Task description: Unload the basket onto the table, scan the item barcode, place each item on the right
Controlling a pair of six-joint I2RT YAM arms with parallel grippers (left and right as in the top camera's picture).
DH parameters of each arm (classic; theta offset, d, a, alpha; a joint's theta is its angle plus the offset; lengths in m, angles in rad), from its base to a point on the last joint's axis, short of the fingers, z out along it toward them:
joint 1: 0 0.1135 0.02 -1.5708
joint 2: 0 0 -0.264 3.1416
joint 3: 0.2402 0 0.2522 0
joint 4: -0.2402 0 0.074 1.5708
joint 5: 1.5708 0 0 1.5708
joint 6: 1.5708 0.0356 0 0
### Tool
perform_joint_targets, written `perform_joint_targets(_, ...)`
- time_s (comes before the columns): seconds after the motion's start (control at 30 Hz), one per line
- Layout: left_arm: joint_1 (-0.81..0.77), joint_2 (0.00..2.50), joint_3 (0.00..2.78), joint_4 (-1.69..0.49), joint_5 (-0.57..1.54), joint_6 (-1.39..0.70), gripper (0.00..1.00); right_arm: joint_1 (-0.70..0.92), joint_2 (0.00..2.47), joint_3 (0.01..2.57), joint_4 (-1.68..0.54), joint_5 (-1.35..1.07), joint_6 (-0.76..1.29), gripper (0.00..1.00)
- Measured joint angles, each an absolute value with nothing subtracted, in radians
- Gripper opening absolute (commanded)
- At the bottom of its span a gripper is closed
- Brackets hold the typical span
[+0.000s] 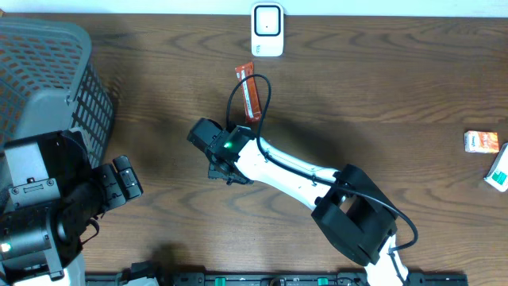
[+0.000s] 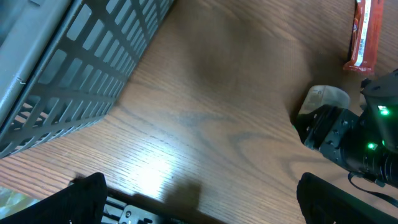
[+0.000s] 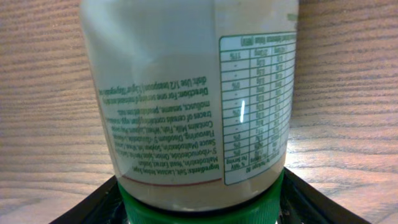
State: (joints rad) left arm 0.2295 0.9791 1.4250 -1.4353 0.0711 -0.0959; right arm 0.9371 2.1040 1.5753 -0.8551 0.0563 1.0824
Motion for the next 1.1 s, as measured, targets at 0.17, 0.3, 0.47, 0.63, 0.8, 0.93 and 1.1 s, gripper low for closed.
perform_joint_targets(0.17,0.229,0.979,1.425,-1.435,0.071,-0.096,0.98,0.937,2.104,1.575,-0.855,0.055,1.079,0.53)
perform_joint_targets(0.3,0.229,0.979,1.425,-1.435,0.071,-0.096,0.98,0.929,2.103,1.578,-0.869,-0.007,1.066,0.51)
perform_joint_targets(0.47,0.229,0.979,1.425,-1.435,0.071,-0.096,0.98,0.895,2.103,1.588,-0.931,-0.158,1.041,0.51)
perform_joint_targets(0.63,0.229,0.979,1.425,-1.435,0.071,-0.096,0.98,0.843,2.099,1.589,-0.945,-0.400,0.973,0.50)
perform_joint_targets(0.8,0.229,0.979,1.425,-1.436,0.071,-0.096,0.98,0.783,2.096,1.590,-1.008,-0.665,0.893,0.49)
perform_joint_targets(0.93,0.229,0.979,1.425,-1.448,0.071,-0.096,0.98,0.740,2.096,1.590,-1.071,-0.804,0.839,0.51)
perform_joint_targets(1.1,0.229,0.979,1.425,-1.452,0.071,-0.096,0.98,0.714,2.096,1.590,-1.107,-0.887,0.802,0.53)
